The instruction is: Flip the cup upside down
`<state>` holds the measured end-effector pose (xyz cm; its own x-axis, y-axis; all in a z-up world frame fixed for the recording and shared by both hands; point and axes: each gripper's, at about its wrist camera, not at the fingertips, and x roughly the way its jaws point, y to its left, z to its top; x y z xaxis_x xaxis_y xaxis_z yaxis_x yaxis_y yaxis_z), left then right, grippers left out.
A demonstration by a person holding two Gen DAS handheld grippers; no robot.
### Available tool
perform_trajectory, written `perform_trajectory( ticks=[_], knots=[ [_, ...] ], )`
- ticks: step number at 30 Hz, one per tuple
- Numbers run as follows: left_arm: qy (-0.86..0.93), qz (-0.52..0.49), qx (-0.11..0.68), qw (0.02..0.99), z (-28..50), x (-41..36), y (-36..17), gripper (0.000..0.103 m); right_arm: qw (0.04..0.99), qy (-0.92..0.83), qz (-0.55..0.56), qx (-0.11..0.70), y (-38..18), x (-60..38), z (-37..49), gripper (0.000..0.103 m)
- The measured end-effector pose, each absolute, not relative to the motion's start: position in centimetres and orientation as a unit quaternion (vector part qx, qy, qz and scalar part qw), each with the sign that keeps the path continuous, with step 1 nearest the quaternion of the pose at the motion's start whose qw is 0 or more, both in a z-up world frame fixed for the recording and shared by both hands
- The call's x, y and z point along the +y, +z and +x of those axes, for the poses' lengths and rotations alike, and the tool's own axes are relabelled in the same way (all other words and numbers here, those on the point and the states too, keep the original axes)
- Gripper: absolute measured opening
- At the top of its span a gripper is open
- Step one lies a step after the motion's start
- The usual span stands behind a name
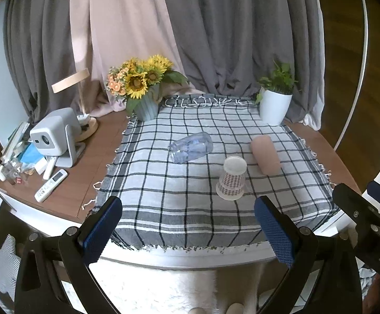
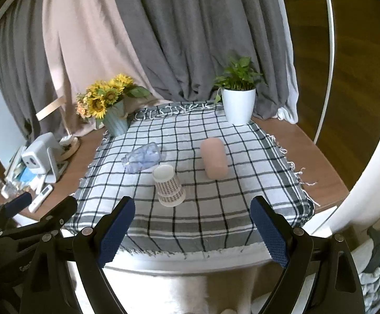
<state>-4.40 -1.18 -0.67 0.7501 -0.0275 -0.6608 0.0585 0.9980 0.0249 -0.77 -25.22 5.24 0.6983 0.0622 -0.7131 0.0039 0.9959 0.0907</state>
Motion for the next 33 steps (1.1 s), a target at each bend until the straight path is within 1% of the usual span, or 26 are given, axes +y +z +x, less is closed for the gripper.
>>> perform_trajectory(
  ticks=[33],
  knots=[
    [-0.021, 0.009, 0.348, 0.937, -5.6, -1.4, 0.0, 0.103, 0.923, 0.023, 0.052, 0.381, 6.1, -25.6, -2.6, 0.09]
  ],
)
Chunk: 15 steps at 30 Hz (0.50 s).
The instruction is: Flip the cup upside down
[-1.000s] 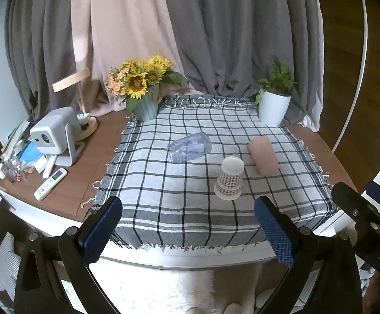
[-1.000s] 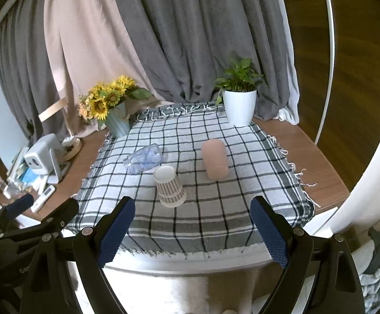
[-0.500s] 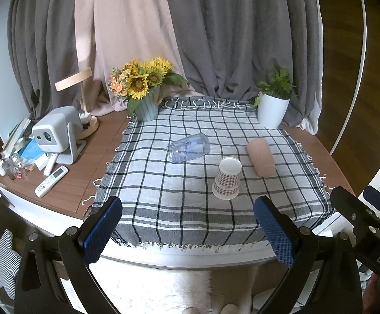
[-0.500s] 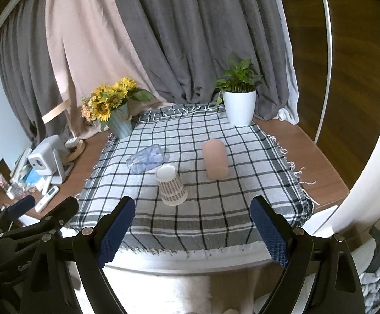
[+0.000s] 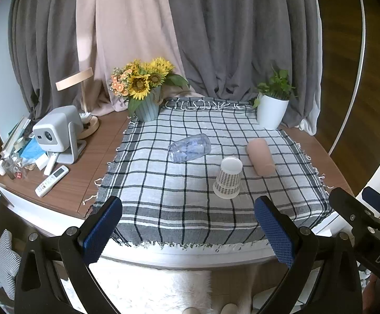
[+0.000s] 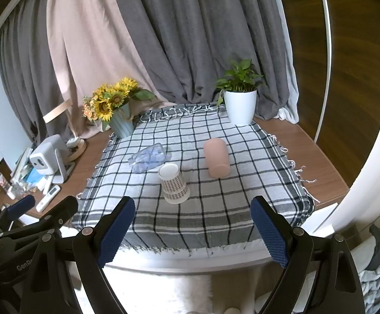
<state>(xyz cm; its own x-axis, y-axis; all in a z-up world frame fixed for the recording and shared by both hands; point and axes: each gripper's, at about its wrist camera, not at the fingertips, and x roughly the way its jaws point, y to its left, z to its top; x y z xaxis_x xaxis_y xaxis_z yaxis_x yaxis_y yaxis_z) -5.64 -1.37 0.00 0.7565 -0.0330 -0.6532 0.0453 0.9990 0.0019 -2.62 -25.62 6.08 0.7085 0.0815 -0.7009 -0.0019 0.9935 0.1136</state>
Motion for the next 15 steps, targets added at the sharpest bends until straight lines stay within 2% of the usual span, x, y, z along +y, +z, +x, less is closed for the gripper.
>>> perform_trajectory(
  ticks=[15],
  knots=[
    [-0.022, 0.007, 0.347, 0.938, -5.97, -1.29, 0.14, 0.103, 0.923, 0.022, 0.051, 0.382, 5.98, -25.31, -3.02, 0.09]
  ],
)
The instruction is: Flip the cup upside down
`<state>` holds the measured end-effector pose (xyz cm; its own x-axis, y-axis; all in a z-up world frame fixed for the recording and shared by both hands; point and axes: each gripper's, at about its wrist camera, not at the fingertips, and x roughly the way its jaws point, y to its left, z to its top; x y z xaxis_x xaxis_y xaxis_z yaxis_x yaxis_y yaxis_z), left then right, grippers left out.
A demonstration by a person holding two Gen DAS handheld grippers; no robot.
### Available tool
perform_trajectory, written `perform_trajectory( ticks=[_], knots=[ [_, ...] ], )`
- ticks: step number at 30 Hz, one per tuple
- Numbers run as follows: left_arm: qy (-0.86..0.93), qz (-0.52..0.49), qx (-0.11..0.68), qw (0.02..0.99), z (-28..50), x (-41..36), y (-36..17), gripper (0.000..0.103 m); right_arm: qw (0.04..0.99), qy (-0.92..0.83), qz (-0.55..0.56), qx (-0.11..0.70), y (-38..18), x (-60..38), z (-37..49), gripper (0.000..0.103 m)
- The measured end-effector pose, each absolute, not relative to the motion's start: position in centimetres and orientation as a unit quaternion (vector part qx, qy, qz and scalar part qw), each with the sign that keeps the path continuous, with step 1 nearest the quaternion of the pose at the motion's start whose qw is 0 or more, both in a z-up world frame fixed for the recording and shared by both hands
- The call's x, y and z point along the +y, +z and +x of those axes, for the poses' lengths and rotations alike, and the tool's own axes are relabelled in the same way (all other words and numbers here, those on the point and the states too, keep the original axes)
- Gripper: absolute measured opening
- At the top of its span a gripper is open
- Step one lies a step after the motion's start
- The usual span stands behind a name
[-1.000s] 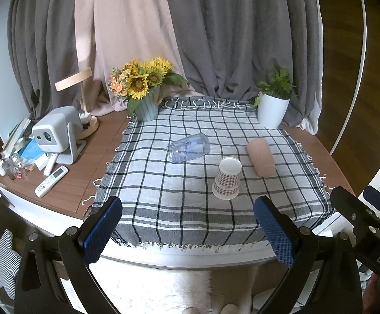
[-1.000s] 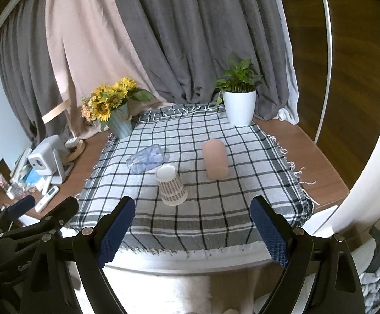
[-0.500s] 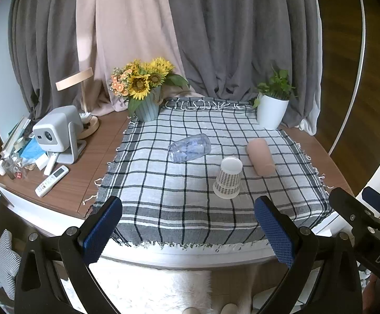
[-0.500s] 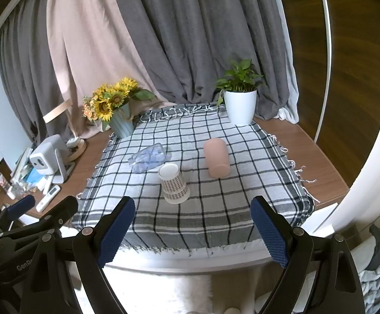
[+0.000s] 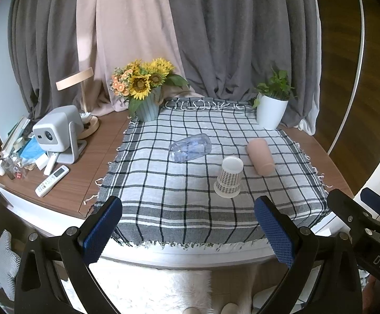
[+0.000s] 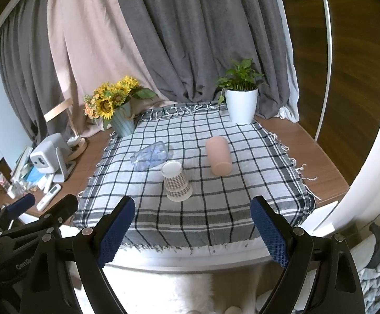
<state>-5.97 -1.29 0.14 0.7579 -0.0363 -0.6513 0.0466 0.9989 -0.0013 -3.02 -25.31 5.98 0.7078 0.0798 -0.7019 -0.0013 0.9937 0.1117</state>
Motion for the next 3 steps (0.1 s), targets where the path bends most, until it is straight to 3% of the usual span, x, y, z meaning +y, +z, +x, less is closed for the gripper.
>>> perform_trajectory(
  ticks=[3],
  knots=[
    [-0.021, 0.008, 0.348, 0.937, -6.07, -1.34, 0.21, 0.103, 0.923, 0.023, 0.052, 0.381, 5.95, -25.37, -2.88, 0.09]
  ],
)
